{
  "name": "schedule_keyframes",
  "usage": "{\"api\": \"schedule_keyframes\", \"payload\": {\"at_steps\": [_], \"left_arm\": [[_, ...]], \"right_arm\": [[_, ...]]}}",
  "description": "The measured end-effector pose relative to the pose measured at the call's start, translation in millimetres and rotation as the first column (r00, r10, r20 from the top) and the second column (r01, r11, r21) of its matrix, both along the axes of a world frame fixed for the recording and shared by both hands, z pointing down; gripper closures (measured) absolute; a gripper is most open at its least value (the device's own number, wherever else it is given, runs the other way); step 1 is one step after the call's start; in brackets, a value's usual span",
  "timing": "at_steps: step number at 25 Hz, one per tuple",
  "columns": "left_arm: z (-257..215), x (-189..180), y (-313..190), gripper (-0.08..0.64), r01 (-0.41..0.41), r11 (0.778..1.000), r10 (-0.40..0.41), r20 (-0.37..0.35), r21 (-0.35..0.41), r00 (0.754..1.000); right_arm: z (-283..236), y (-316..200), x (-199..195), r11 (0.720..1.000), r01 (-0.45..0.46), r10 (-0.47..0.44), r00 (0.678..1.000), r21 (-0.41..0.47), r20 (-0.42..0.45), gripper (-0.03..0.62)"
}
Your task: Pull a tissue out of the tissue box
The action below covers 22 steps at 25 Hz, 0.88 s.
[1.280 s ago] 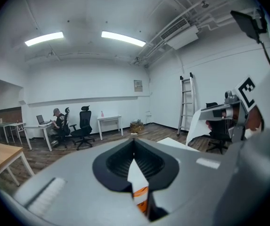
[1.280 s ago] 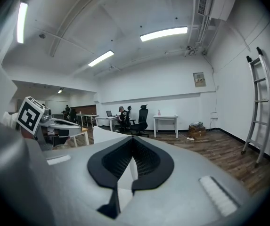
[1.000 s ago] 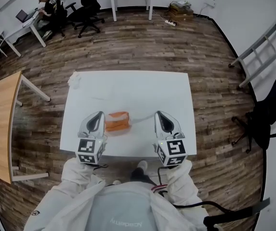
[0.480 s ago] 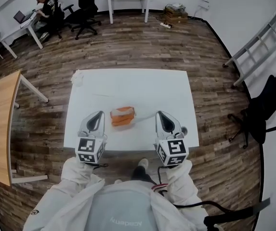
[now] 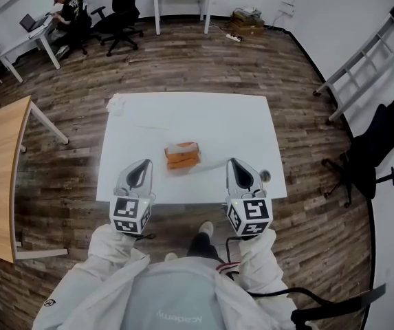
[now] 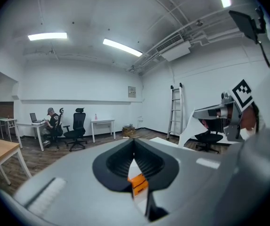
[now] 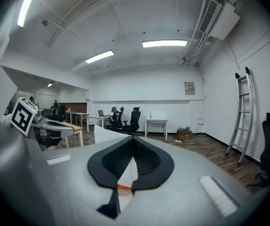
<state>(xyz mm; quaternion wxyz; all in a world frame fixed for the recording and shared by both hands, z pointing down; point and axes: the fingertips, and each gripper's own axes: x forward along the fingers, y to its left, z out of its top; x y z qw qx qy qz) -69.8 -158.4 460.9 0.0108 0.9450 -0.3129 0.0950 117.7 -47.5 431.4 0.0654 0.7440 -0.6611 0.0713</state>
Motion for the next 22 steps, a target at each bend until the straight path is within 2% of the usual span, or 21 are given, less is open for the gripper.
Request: {"api": "schedule_keyframes", "payload": {"at_steps": [9, 22], "left_arm": [[-4.7, -30.7, 26.1, 0.56, -0.031, 0.999, 0.031, -0.015, 0.015, 0.999], [-8.4, -55.5, 63.8, 0.56, -0.078, 0.997, 0.078, -0.043, 0.015, 0.996]], "right_arm": [[-2.4, 34.0, -31.4, 0.999, -0.04, 0.04, 0.999, 0.015, 0.008, 0.592], [-6.7, 82.5, -60.0, 0.995, -0.095, 0.095, 0.995, 0.02, 0.001, 0.592]]}}
